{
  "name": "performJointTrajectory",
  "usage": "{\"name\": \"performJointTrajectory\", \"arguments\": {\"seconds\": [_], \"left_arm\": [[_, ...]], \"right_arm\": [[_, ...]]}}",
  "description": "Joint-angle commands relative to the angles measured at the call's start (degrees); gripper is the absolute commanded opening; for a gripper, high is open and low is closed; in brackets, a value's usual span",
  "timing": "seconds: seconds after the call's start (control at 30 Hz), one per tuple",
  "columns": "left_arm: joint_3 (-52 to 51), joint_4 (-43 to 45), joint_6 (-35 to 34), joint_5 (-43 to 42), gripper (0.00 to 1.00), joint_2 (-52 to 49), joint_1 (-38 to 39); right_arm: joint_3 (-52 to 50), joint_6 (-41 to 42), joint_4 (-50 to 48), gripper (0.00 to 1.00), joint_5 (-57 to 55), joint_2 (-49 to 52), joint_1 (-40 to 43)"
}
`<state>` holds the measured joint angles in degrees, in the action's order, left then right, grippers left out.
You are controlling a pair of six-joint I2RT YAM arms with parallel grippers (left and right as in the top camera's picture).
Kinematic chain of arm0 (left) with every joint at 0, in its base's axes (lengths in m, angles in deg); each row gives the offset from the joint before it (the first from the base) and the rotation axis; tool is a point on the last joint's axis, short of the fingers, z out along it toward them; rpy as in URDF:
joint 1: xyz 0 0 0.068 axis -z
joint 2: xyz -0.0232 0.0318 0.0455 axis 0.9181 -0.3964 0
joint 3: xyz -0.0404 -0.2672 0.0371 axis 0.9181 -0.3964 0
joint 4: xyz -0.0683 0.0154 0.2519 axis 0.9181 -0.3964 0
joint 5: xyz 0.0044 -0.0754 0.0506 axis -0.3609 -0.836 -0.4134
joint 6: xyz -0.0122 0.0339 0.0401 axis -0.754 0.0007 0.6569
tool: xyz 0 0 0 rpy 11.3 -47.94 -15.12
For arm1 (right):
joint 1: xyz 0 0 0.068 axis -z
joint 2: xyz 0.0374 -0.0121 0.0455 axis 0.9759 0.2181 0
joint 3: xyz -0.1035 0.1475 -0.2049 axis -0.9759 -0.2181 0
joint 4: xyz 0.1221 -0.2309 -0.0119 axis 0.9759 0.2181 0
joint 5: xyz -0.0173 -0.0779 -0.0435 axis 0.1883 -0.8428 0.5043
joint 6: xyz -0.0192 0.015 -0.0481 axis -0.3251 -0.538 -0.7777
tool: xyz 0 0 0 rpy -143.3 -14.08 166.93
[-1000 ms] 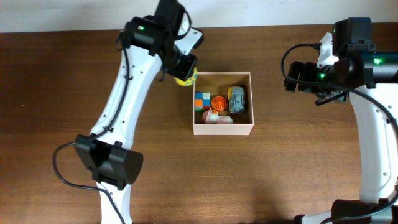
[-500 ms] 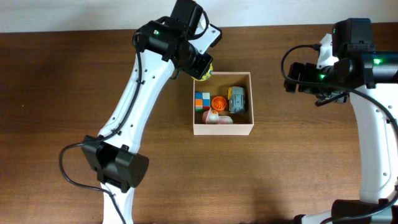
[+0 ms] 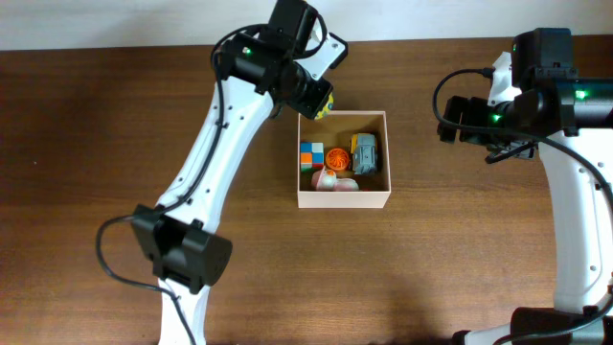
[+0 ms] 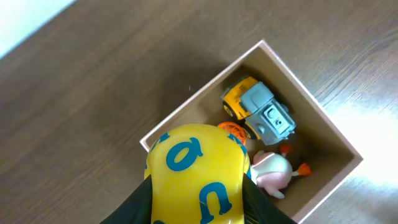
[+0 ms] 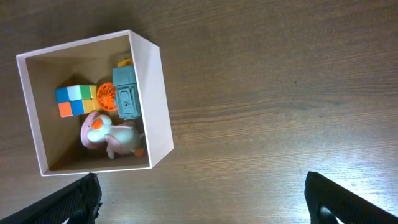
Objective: Pack container
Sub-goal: 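Lower the yellow ball into the box's top-left corner and open left gripper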
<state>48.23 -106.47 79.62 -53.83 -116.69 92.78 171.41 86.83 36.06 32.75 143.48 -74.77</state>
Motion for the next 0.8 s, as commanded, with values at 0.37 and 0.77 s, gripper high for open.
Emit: {"name": "performJointTrajectory", "arguments": {"seconds": [0.37,0.77], "left_arm": [[0.3,3.9,2.4,0.1,0.02,-10.1,0.9],[0.3,3.5,3.1,1.1,0.09,-11.6,4.8]], "right_arm": [[0.0,0.0,0.0,0.99,-0.1,0.0,0.0],[0.0,0.0,0.0,0.99,-0.1,0.0,0.0]]}}
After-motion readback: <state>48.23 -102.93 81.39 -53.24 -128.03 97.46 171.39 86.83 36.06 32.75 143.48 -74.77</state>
